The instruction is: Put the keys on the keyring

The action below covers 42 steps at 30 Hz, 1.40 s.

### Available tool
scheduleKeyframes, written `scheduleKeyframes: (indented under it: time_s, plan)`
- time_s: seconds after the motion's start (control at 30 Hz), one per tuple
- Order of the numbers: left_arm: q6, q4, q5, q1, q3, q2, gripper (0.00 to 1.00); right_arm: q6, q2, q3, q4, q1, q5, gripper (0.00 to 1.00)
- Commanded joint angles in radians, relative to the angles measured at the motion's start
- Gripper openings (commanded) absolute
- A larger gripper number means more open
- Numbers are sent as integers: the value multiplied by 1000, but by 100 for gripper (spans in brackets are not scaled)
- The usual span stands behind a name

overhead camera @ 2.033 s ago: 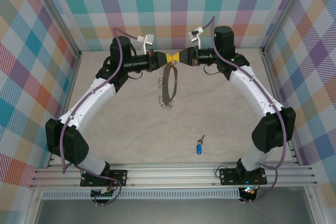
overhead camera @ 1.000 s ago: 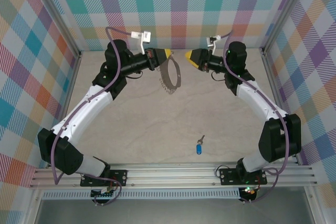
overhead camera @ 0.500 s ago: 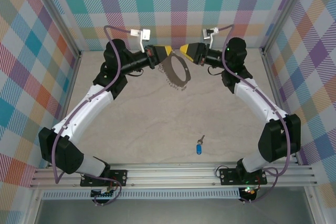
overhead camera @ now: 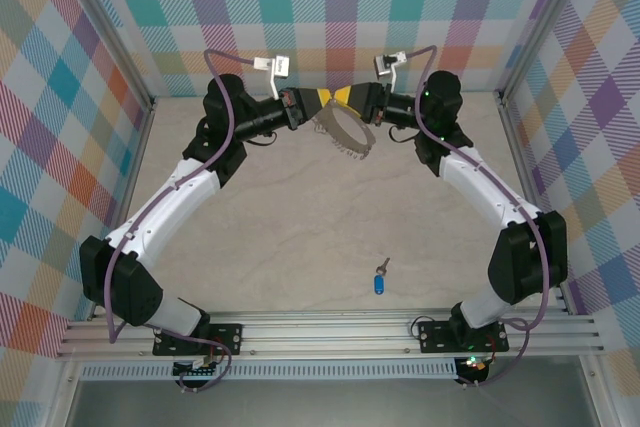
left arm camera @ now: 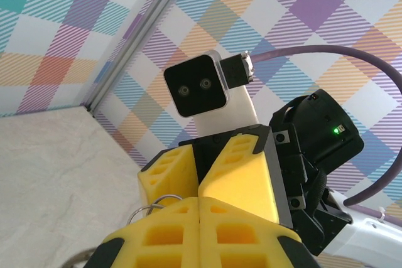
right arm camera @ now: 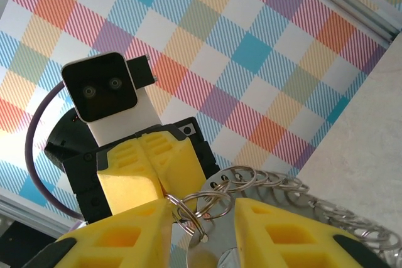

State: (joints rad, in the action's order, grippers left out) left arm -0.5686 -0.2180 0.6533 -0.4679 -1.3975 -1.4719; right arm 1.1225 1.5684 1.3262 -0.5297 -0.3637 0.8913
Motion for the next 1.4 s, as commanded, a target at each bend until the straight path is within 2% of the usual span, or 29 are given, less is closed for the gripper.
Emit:
scheduleKeyframes:
  time_s: [0.0,0.37,0.6,0.73,0.8,0.93,0.97,1.13,1.2,1.3,1.37]
  plan:
    - [-15,-64,14,-5,-34,7,0,7,-5,19,-41,-7,23,32]
    - [-16,-55,17,-4,-38,2,0,14,-10,23,-44,-10,25,14]
    - [-16,-47,23,-5,-45,-7,0,11,-5,39,-38,-21,40,20]
    - [-19,-46,29,-5,-48,-13,0,2,1,51,-27,-28,44,19]
    - [-20,-43,32,-4,-52,-15,0,2,5,59,-25,-30,43,15]
    - [-21,-36,30,-5,-54,-16,0,-2,10,65,-24,-30,46,0]
    - [-21,-32,29,-5,-55,-16,0,-4,9,64,-20,-30,45,0]
    - [44,154,-19,-3,-124,-12,0,-47,-4,64,23,-31,41,0]
    - [68,219,-33,0,-153,-10,10,-55,-7,68,32,-30,41,0]
    - [75,259,-43,8,-168,0,34,-56,-7,73,36,-30,43,0]
    - [71,269,-55,12,-160,13,46,-59,-8,74,39,-30,40,0]
